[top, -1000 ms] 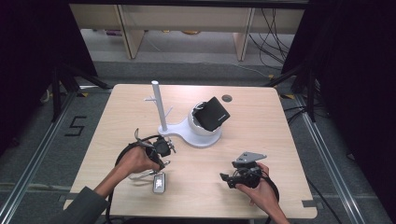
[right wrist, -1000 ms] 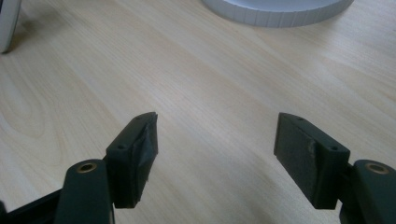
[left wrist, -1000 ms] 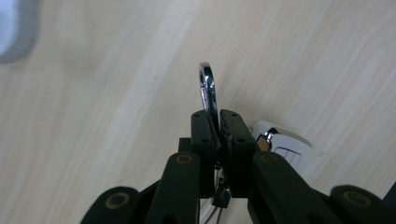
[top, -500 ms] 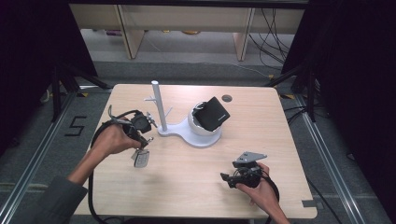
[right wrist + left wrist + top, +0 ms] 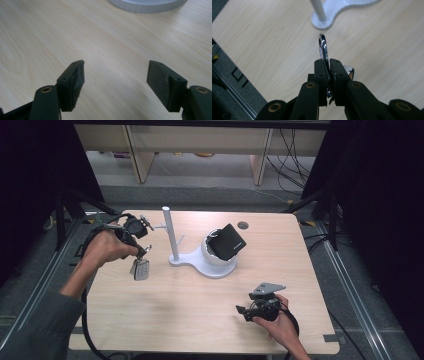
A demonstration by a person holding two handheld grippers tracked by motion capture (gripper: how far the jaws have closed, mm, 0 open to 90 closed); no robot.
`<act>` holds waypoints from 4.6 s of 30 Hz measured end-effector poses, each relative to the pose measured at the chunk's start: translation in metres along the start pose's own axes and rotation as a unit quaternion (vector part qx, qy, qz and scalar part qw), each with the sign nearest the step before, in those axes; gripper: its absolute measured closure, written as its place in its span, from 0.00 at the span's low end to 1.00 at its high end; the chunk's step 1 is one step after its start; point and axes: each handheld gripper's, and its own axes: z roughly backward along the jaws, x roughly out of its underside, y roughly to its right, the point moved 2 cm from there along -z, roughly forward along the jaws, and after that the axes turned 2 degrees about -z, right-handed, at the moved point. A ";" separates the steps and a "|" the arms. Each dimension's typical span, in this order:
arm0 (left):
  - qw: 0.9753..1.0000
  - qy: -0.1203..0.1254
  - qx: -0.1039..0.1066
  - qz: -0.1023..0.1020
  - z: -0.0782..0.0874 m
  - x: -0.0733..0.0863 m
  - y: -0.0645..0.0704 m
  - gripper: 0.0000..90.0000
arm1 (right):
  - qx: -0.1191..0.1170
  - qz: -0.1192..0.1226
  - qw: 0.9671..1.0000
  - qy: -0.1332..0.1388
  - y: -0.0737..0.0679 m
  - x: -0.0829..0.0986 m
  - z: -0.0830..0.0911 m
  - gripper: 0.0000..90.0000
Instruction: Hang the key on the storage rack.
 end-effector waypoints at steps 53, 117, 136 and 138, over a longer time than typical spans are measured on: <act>0.997 -0.024 -0.071 0.011 0.001 -0.064 -0.005 0.91 | -0.001 0.018 1.000 0.001 0.004 -0.001 -0.002 0.34; 0.989 0.133 0.048 0.037 -0.037 0.037 0.036 0.34 | -0.015 -0.002 1.000 0.006 0.003 -0.003 -0.003 0.34; 0.979 0.182 0.089 0.019 -0.063 0.054 0.086 0.29 | -0.019 0.000 1.000 0.007 0.003 -0.004 -0.002 0.34; 0.977 0.192 0.089 0.015 -0.068 0.057 0.091 0.28 | -0.021 0.004 1.000 0.009 0.002 -0.005 -0.003 0.34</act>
